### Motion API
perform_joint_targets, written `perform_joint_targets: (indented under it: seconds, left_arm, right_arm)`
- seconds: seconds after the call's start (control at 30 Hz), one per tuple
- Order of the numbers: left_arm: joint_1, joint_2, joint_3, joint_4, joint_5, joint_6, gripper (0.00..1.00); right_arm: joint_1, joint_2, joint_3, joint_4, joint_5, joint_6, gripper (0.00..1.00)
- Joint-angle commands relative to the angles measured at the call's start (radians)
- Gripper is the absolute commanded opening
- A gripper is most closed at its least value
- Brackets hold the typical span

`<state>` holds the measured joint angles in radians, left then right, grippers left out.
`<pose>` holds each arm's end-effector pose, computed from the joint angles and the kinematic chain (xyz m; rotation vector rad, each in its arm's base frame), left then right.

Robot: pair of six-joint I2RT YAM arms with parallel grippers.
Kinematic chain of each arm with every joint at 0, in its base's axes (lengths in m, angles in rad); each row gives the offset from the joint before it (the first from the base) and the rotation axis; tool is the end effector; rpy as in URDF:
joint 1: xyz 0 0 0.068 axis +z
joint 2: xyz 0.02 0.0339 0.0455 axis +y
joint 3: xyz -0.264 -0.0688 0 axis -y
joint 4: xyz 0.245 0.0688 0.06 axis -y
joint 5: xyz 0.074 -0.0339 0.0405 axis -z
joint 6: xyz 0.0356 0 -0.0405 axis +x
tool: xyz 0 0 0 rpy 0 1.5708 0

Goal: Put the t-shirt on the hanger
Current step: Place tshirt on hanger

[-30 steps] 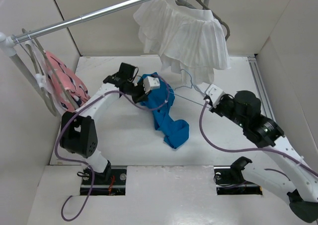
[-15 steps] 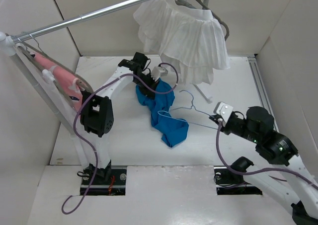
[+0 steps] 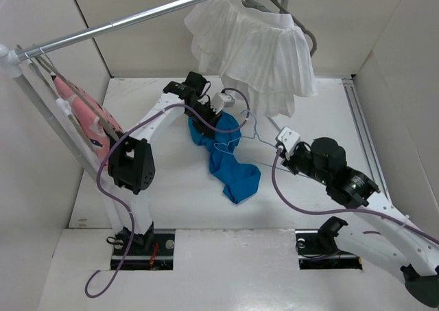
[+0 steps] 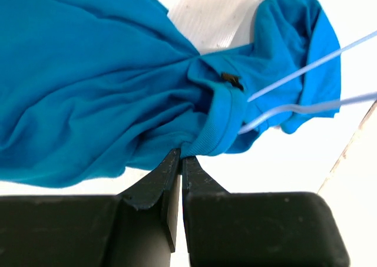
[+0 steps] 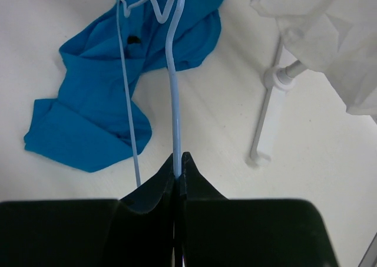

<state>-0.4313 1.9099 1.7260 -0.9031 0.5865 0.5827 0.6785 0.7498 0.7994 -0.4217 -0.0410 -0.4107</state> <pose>0.3623 -0.1884 0.2849 1.3936 2.1208 -0.7148 0.1319 0.1082 0.3257 -1.0328 1.6525 0.2173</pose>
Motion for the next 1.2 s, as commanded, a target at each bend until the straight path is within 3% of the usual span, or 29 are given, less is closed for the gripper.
perform_joint_targets:
  seconds: [0.0,0.3,0.57,0.77,0.97,1.17]
  left_arm:
    - [-0.004,-0.063,0.013,-0.075,-0.013,0.052,0.0]
    - [-0.035,-0.045,0.168,-0.227,0.051,0.135,0.0]
    - [-0.044,-0.072,0.179,-0.227,0.004,0.144,0.0]
    - [-0.044,-0.035,0.244,-0.227,-0.031,0.101,0.0]
    - [-0.044,-0.015,0.303,-0.217,0.022,0.092,0.0]
    - [-0.063,-0.025,0.314,-0.166,0.053,0.092,0.0]
  right_arm:
    - [0.021,0.013,0.003,0.104,0.095,0.035,0.0]
    - [0.021,0.057,0.047,0.13,0.125,0.012,0.0]
    - [0.072,0.029,0.158,0.006,0.38,0.01,0.0]
    - [0.128,0.04,0.189,-0.015,0.463,0.0,0.0]
    - [0.161,0.095,0.167,0.105,0.402,-0.06,0.0]
    - [0.161,0.108,0.031,0.292,0.281,-0.175,0.0]
